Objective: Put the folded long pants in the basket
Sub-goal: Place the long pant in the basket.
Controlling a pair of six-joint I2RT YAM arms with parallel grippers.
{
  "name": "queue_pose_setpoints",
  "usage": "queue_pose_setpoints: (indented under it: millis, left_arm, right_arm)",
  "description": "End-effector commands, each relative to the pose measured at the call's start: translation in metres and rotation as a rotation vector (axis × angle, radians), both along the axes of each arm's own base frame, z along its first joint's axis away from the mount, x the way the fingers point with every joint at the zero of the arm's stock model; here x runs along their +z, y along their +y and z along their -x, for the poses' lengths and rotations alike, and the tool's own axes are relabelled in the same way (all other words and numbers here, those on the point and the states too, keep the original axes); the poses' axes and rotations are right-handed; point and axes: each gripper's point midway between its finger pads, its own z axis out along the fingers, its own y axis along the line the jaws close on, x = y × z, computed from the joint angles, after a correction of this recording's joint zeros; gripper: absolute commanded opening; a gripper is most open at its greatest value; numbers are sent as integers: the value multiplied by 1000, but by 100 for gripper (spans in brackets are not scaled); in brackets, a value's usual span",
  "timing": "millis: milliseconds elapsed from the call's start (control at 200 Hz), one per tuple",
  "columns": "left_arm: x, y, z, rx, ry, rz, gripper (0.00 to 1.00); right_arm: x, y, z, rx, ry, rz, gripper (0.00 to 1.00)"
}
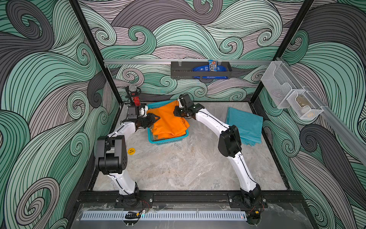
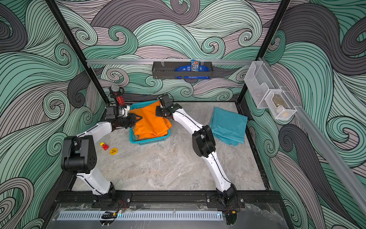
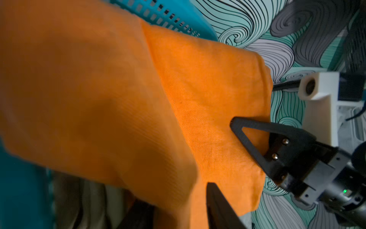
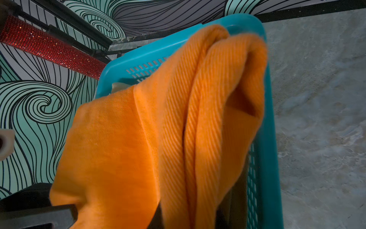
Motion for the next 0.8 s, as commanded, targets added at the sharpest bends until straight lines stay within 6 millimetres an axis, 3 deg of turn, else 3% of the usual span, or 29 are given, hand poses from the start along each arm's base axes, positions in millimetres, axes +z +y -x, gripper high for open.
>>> queue_pose_setpoints:
  millis: [0,55,120,135,285,445,625,795]
  left_arm:
    - [4,14,-5,34,-19,-78,76]
    - [9,19,-6,52,-25,-103,90]
    - [18,24,-6,64,-36,-126,92]
    - [20,25,-6,69,-39,-131,98]
    - [49,37,-8,109,-88,-187,98]
    - [93,48,-12,151,-179,-254,99]
    - [135,31,-9,121,-281,-196,99]
    - [157,-23,1,27,-366,-147,98]
  right_arm:
    - [12,-7,-13,34,-26,-35,36]
    - [13,-8,-15,41,-25,-48,44]
    - [16,-9,-18,44,-30,-56,54]
    - [18,-10,-18,46,-34,-57,57]
    - [32,-26,-26,29,-58,-61,89]
    - [51,-57,-31,0,-92,-31,93]
    - [58,-120,-23,-78,-107,80,100]
    - [37,-210,-3,-179,-37,178,100]
